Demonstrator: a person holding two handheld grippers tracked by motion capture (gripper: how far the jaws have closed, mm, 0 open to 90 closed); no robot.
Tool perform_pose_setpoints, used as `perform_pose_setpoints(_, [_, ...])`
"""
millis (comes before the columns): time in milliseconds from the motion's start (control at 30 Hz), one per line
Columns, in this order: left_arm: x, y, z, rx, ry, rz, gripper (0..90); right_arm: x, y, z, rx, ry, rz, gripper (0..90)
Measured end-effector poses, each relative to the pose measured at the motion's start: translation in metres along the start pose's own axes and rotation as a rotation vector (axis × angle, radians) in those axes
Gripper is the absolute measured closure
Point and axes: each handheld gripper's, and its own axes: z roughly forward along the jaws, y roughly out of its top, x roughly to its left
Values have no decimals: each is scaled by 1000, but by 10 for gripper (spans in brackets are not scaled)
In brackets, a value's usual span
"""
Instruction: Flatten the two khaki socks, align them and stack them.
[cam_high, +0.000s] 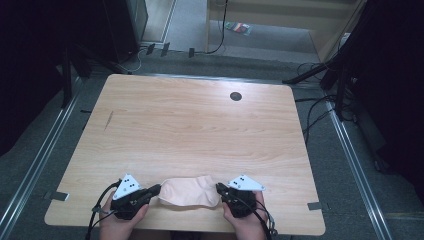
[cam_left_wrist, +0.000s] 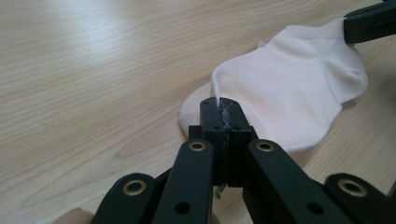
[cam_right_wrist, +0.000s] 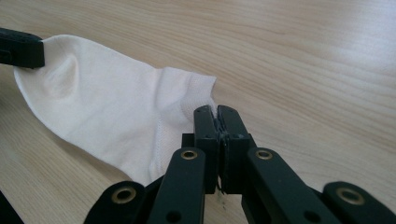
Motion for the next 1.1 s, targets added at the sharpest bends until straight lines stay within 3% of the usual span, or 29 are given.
perform_pose_setpoints(200, [3, -2, 3, 2, 2, -6, 900, 0, -2, 1, -28, 3, -1, 888])
perform_pose_setpoints(400, [5, -4, 9, 17, 9, -5, 886, -2, -6, 8, -12, -3, -5, 864])
perform_pose_setpoints(433, [5, -5, 9, 2, 11, -6, 817, -3, -8, 10, -2, 2, 2, 812])
perform_pose_setpoints(467, [4, -5, 9, -7, 21, 1, 698, -4, -9, 12, 3, 28, 20, 660])
perform_pose_setpoints(500, [4, -5, 8, -17, 38, 10, 698, -4, -9, 12, 3, 28, 20, 660])
perform_pose_setpoints(567, [6, -2, 3, -57, 39, -15, 615, -2, -9, 8, -34, 13, 11, 594])
perform_pose_setpoints(633, [6, 0, -3, -92, 29, -26, 631, -2, -8, 5, -50, 10, 17, 603])
perform_pose_setpoints(733, [1, 4, -7, -117, -4, -15, 763, 2, -5, -3, -115, 1, 28, 746])
perform_pose_setpoints(800, [-2, 7, -4, -109, -16, -2, 785, 8, -3, -4, -133, 27, 42, 836])
perform_pose_setpoints(867, [-1, 10, 1, -99, -22, -11, 809, 26, -1, 4, -120, 80, 43, 900])
perform_pose_setpoints(900, [0, 11, 3, -93, -20, -20, 834, 36, 0, 11, -104, 100, 25, 900])
perform_pose_setpoints(933, [4, 13, 7, -79, -21, -39, 884, 53, 2, 25, -74, 154, 11, 900])
perform_pose_setpoints(967, [4, 13, 7, -79, -21, -39, 900, 53, 2, 25, -74, 154, 11, 900])
perform_pose_setpoints(1033, [7, 13, 12, -55, -29, -56, 900, 74, 4, 40, -49, 185, -16, 900])
perform_pose_setpoints(1100, [7, 11, 16, -23, -36, -58, 900, 86, 4, 50, -34, 199, -30, 900])
